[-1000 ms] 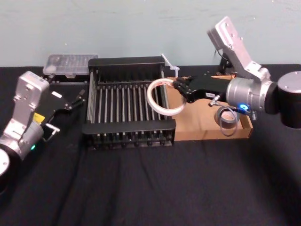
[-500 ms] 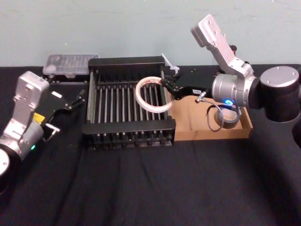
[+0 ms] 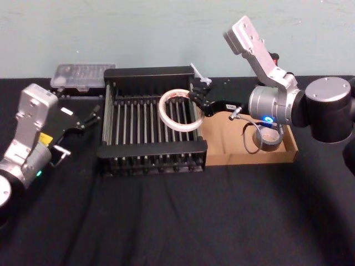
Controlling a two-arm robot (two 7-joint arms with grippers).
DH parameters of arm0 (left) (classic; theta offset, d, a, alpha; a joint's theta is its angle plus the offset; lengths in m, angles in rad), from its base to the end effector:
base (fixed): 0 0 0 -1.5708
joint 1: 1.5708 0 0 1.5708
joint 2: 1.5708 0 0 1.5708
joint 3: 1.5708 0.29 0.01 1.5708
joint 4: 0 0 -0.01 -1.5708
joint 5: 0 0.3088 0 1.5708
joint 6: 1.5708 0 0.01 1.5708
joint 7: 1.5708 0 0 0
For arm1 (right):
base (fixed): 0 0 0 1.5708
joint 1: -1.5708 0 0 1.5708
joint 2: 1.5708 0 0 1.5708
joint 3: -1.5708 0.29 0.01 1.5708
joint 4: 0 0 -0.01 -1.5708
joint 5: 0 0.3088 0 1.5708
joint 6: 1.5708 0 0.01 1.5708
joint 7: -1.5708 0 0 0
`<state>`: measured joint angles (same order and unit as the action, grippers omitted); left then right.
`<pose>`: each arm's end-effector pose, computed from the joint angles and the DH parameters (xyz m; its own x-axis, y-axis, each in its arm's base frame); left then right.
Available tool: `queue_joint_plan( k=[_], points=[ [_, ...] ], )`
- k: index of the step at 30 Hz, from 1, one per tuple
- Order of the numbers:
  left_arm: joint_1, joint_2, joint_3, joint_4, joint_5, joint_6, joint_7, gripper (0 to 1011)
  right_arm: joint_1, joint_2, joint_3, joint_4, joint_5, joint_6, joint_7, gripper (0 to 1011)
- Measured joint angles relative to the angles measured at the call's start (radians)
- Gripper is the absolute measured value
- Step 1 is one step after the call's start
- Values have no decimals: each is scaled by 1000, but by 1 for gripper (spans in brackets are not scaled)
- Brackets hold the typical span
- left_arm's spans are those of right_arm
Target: Pick up the white tape and place it into the black box , Pick up the silver tape and place it into the brown box.
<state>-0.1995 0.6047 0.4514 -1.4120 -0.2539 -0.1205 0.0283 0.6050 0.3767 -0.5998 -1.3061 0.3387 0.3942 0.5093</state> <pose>0.3581 0.0827 -0.3023 0.2923 0.8803 0.3738 -0.9553 0.2873 0.0703 0.4537 0.0234 -0.2026 0.7715 -0.6294 0.0932 0.6117 0.6934 -0.3809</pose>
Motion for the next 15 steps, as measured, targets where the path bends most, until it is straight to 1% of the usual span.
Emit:
queue_joint_plan(
  k=[3,4,5,6,8,10,11,15],
  points=[
    [0,0,0,0,0,0,0,1001,-1,0,0,-1,1,0,0,106],
    [0,0,0,0,0,0,0,1001,-1,0,0,-1,1,1,0,140],
    [0,0,0,0,0,0,0,1002,-1,1,1,-1,1,1,0,140],
    [0,0,0,0,0,0,0,1001,-1,1,1,-2,1,1,0,195],
    [0,0,0,0,0,0,0,1001,-1,1,1,-2,2,1,-1,225],
    [0,0,0,0,0,0,0,1001,-1,1,1,-2,2,1,-1,326],
    [0,0,0,0,0,0,0,1001,-1,1,1,-2,2,1,-1,326],
    [0,0,0,0,0,0,0,1002,-2,1,1,-3,2,2,-1,443]
  ],
)
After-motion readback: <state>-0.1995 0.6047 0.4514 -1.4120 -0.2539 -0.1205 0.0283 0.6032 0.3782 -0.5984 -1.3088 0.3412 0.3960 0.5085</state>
